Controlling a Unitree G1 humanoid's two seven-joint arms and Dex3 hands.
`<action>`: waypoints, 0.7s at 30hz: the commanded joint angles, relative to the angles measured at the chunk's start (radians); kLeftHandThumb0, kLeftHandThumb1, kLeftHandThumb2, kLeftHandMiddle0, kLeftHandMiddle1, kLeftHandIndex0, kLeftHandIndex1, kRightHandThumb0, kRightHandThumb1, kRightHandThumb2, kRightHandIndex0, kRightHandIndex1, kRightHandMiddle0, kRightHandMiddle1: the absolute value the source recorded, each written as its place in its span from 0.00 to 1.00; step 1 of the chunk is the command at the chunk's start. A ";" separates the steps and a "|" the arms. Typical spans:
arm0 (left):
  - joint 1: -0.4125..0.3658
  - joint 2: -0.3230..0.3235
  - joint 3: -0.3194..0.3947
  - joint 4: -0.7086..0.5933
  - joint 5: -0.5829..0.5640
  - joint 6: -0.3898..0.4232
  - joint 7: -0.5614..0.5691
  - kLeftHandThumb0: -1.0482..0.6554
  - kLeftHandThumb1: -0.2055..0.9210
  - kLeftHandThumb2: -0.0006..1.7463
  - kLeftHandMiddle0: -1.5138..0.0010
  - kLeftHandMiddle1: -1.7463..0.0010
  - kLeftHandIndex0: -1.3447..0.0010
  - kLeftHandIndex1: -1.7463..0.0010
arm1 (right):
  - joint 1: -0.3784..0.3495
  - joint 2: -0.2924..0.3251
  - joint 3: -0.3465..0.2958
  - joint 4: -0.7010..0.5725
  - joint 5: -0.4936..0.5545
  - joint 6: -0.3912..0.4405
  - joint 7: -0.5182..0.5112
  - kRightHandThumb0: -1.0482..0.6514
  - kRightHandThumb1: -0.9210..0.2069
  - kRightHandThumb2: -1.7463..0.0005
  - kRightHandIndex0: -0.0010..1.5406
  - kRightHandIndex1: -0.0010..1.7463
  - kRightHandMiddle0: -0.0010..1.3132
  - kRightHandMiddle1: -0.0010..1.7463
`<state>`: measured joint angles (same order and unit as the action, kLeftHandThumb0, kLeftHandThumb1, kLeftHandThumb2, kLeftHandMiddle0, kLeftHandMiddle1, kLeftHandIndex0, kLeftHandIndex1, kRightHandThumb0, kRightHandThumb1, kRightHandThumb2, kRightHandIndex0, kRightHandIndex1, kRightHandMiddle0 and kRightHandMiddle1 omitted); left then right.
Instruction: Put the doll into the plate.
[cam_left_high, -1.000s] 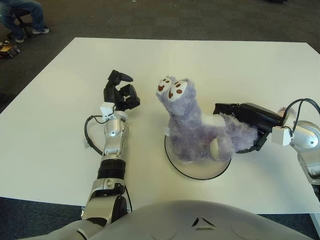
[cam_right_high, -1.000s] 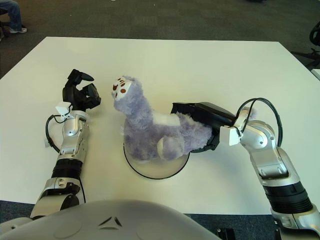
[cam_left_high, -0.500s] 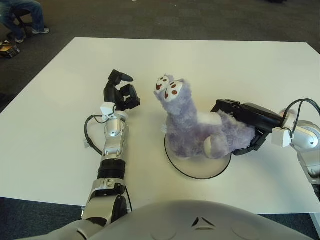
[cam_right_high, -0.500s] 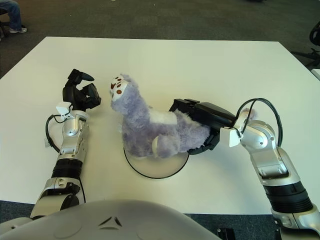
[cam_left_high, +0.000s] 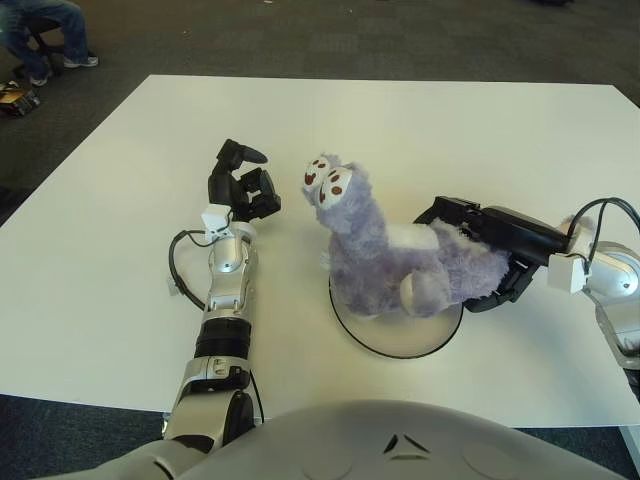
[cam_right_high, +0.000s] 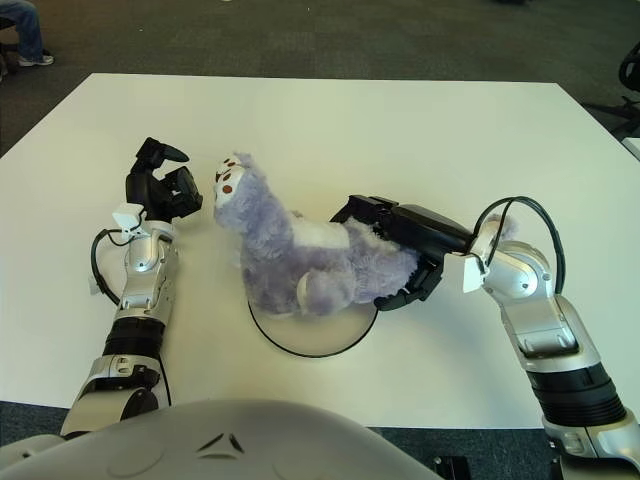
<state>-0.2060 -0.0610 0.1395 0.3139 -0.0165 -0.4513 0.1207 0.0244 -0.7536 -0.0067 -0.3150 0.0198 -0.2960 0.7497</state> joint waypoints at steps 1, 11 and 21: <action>0.060 -0.006 -0.001 0.038 0.008 -0.007 0.013 0.34 0.49 0.73 0.14 0.00 0.56 0.00 | 0.003 -0.016 -0.006 -0.003 0.043 0.020 0.031 0.22 0.50 0.53 0.00 0.26 0.00 0.45; 0.059 -0.007 -0.003 0.040 0.004 -0.008 0.007 0.34 0.48 0.74 0.14 0.00 0.56 0.00 | -0.024 -0.034 0.007 0.033 0.146 -0.006 0.147 0.20 0.41 0.57 0.00 0.15 0.00 0.23; 0.059 -0.008 -0.002 0.044 0.007 -0.016 0.011 0.34 0.48 0.74 0.14 0.00 0.56 0.00 | -0.057 -0.063 0.012 0.075 0.179 0.018 0.239 0.03 0.13 0.79 0.00 0.00 0.00 0.01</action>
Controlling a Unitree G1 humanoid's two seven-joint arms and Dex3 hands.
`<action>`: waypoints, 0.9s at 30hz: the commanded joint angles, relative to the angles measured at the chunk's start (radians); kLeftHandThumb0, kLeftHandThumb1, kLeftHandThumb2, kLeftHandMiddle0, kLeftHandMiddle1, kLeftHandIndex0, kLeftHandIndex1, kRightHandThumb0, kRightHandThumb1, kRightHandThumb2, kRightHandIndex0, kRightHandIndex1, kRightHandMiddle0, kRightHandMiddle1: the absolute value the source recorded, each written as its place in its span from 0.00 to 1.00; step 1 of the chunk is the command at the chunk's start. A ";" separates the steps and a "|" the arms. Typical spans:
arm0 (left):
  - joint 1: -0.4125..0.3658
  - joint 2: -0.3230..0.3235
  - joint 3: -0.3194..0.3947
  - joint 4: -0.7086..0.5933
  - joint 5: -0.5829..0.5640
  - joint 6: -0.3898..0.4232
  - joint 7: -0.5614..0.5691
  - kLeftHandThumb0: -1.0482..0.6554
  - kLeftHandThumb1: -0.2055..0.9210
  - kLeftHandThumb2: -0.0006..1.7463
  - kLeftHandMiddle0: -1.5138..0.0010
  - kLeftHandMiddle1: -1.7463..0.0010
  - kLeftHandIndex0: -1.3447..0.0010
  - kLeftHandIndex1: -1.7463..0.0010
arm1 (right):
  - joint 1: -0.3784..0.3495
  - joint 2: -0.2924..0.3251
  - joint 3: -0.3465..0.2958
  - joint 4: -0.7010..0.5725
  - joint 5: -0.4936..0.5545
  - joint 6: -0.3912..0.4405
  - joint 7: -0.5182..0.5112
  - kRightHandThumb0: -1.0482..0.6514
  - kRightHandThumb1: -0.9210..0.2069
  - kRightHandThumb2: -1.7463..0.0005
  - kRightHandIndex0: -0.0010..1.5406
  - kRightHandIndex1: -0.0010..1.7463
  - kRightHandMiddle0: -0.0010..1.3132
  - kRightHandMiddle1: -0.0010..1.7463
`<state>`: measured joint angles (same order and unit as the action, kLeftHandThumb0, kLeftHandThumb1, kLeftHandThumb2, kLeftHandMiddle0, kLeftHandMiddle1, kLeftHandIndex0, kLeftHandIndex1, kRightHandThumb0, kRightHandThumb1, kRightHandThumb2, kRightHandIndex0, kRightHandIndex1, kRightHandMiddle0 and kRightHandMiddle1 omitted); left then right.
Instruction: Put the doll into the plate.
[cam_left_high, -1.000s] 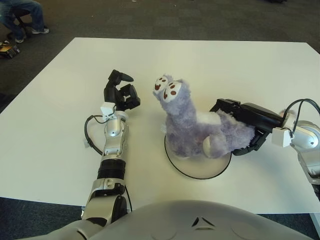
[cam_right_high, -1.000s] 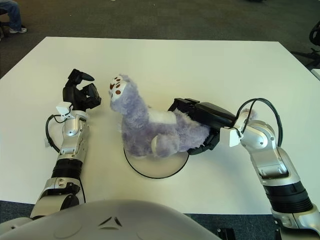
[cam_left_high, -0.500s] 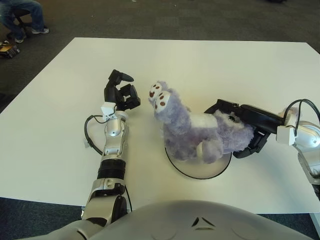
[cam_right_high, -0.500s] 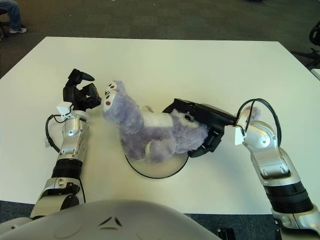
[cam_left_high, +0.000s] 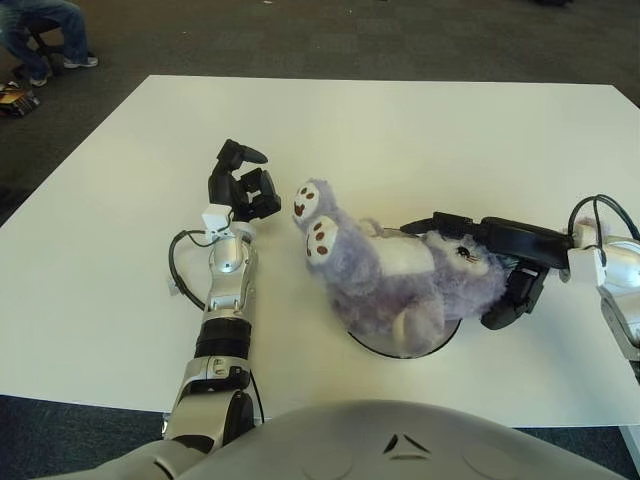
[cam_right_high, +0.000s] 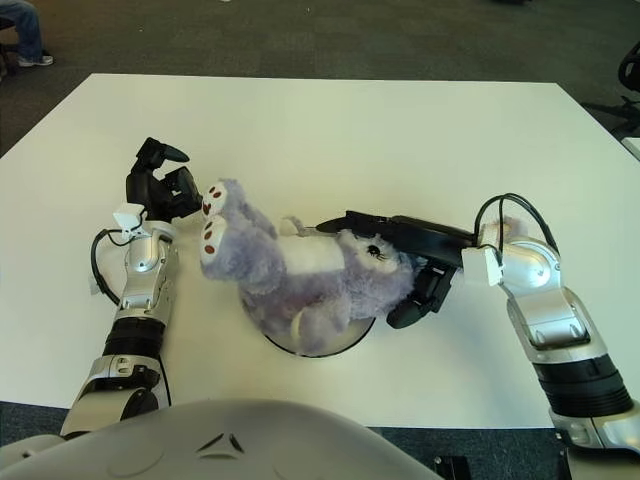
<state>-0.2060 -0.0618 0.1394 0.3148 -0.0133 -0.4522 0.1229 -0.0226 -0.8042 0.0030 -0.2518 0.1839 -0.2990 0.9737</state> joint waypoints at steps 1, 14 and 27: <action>0.059 -0.007 -0.002 0.043 0.004 -0.016 0.009 0.34 0.48 0.74 0.14 0.00 0.56 0.00 | -0.011 -0.011 0.001 0.012 0.016 0.024 0.016 0.02 0.11 0.81 0.00 0.00 0.00 0.01; 0.059 -0.003 -0.002 0.045 -0.007 -0.009 -0.004 0.34 0.48 0.74 0.15 0.00 0.56 0.00 | -0.041 0.030 -0.020 -0.008 0.119 0.213 -0.035 0.00 0.00 0.85 0.00 0.00 0.00 0.00; 0.057 -0.008 -0.003 0.044 0.004 -0.009 0.009 0.34 0.47 0.74 0.15 0.00 0.55 0.00 | -0.039 0.052 -0.107 -0.037 0.080 0.256 -0.137 0.00 0.00 0.77 0.00 0.00 0.00 0.00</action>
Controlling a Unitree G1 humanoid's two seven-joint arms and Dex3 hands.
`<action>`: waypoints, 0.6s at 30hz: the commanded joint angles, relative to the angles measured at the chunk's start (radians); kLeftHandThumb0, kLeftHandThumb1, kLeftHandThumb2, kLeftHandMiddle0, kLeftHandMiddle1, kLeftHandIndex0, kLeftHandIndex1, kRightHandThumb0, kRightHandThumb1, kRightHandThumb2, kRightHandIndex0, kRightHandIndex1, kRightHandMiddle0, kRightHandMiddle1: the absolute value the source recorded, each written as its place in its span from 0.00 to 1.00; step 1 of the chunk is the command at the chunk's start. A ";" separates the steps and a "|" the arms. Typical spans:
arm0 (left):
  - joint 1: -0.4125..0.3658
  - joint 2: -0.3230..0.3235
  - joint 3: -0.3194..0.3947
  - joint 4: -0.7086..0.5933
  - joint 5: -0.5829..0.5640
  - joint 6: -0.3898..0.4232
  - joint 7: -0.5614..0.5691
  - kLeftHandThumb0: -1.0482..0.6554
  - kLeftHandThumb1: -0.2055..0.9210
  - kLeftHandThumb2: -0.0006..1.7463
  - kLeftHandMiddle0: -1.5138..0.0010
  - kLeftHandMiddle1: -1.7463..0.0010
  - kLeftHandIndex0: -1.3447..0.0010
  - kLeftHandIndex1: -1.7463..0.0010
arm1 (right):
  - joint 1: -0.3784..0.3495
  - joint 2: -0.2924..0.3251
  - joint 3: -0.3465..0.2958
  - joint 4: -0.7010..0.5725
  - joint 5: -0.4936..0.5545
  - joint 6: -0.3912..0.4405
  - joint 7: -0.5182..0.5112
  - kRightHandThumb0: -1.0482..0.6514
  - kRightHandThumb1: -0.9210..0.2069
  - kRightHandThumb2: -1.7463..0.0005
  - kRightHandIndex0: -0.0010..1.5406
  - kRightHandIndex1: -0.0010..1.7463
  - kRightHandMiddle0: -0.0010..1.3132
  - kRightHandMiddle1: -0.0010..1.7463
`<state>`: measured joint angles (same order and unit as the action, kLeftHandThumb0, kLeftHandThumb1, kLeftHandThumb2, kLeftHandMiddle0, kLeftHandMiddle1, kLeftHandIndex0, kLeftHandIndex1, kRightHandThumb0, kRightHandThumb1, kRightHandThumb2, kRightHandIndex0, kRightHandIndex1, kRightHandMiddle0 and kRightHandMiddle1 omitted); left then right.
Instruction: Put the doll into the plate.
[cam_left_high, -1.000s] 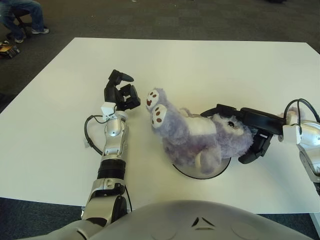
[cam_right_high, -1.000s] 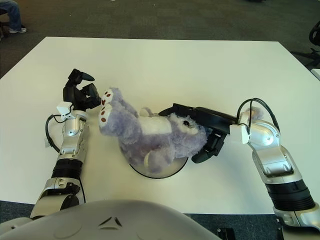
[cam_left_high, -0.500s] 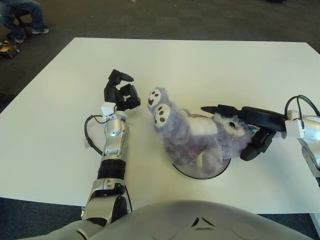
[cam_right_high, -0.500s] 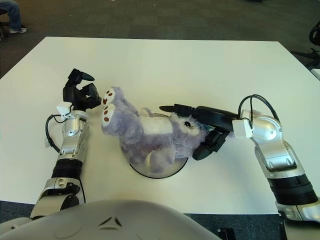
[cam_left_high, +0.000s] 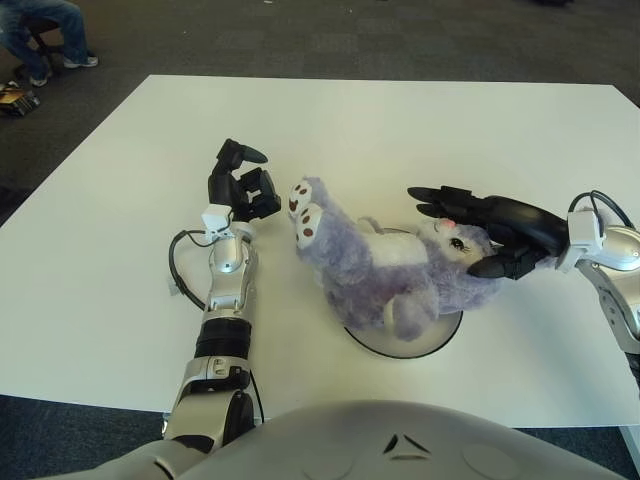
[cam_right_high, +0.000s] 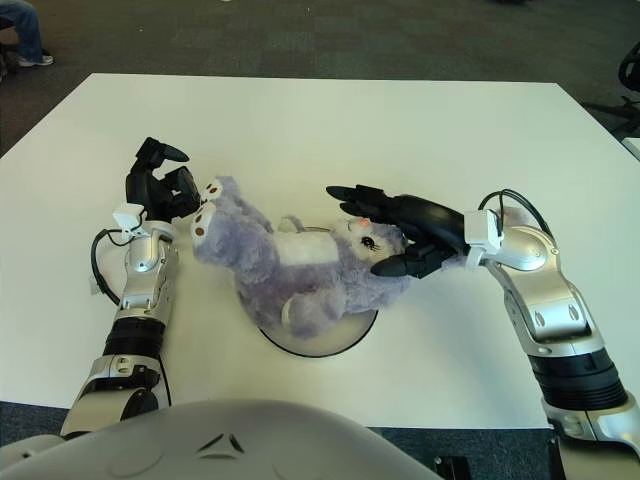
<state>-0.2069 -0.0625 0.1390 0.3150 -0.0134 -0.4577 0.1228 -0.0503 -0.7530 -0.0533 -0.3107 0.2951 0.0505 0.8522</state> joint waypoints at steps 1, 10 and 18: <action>0.058 -0.007 -0.003 0.044 0.005 -0.003 0.010 0.34 0.47 0.74 0.15 0.00 0.55 0.00 | -0.009 0.004 -0.054 0.028 -0.044 -0.120 -0.020 0.00 0.00 0.80 0.00 0.00 0.00 0.00; 0.059 -0.008 -0.004 0.039 0.018 0.003 0.021 0.34 0.47 0.74 0.15 0.00 0.55 0.00 | -0.114 0.033 -0.046 0.232 0.017 -0.177 0.042 0.13 0.25 0.74 0.16 0.80 0.00 0.00; 0.060 -0.007 -0.005 0.036 0.017 0.007 0.017 0.33 0.47 0.75 0.15 0.00 0.55 0.00 | -0.143 0.037 -0.064 0.286 0.161 -0.034 0.148 0.23 0.52 0.55 0.18 0.99 0.01 0.03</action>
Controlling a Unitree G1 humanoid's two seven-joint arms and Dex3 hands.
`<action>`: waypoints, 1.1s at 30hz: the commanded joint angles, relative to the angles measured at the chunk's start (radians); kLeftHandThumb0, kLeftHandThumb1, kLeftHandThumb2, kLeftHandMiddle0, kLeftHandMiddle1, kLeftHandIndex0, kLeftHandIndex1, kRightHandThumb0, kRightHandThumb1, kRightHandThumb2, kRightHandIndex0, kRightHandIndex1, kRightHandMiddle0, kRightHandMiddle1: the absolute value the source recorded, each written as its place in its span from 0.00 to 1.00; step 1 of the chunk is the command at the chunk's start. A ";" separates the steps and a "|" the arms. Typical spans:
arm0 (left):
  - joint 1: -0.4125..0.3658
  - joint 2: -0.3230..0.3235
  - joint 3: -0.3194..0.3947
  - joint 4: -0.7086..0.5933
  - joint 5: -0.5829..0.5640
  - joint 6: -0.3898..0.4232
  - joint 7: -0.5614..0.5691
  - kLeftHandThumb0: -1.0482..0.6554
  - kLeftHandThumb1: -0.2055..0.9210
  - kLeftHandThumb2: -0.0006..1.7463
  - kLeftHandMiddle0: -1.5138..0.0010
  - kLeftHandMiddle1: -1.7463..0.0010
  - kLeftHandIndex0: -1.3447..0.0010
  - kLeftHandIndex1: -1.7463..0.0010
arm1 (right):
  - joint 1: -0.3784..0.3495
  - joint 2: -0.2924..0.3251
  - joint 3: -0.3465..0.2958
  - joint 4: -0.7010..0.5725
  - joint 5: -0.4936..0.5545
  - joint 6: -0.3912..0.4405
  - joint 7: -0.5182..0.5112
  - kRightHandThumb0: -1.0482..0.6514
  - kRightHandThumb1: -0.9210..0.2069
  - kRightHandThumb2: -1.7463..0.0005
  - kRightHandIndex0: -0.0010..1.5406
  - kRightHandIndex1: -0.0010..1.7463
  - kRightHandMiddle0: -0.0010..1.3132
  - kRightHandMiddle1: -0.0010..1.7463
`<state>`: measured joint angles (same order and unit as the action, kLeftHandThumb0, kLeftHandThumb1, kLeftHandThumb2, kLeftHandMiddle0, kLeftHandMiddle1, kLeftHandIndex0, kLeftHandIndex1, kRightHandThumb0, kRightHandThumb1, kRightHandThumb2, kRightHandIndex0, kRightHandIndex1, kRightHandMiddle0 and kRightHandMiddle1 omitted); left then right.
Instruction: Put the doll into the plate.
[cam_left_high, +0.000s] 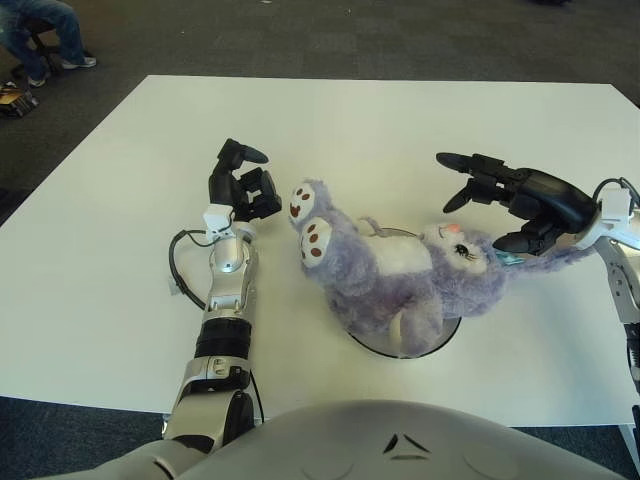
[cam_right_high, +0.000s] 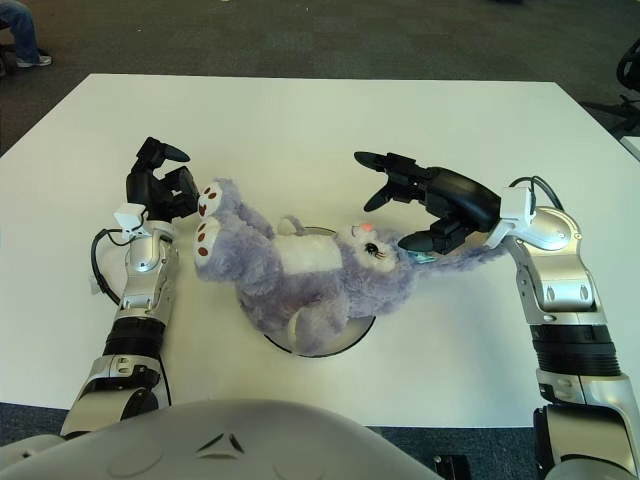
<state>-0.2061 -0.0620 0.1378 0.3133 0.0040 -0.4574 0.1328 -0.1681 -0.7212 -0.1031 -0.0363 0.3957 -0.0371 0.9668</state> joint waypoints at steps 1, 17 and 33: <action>0.059 -0.007 -0.003 0.038 -0.001 0.007 0.006 0.33 0.47 0.75 0.15 0.00 0.55 0.00 | -0.030 0.006 -0.016 0.016 0.080 0.076 0.046 0.23 0.54 0.54 0.16 0.99 0.01 0.06; 0.057 -0.005 -0.004 0.039 0.001 0.001 0.006 0.33 0.47 0.75 0.15 0.00 0.55 0.00 | -0.076 0.027 -0.087 0.051 0.144 0.245 0.003 0.42 0.66 0.40 0.00 0.38 0.00 0.28; 0.058 -0.005 -0.004 0.041 0.006 0.003 0.014 0.34 0.48 0.74 0.15 0.00 0.56 0.00 | -0.096 0.141 -0.157 0.161 -0.014 0.096 -0.303 0.43 0.51 0.35 0.12 0.42 0.00 0.53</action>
<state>-0.2052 -0.0616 0.1374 0.3125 0.0070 -0.4561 0.1383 -0.2555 -0.6133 -0.2411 0.1263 0.3988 0.1017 0.7076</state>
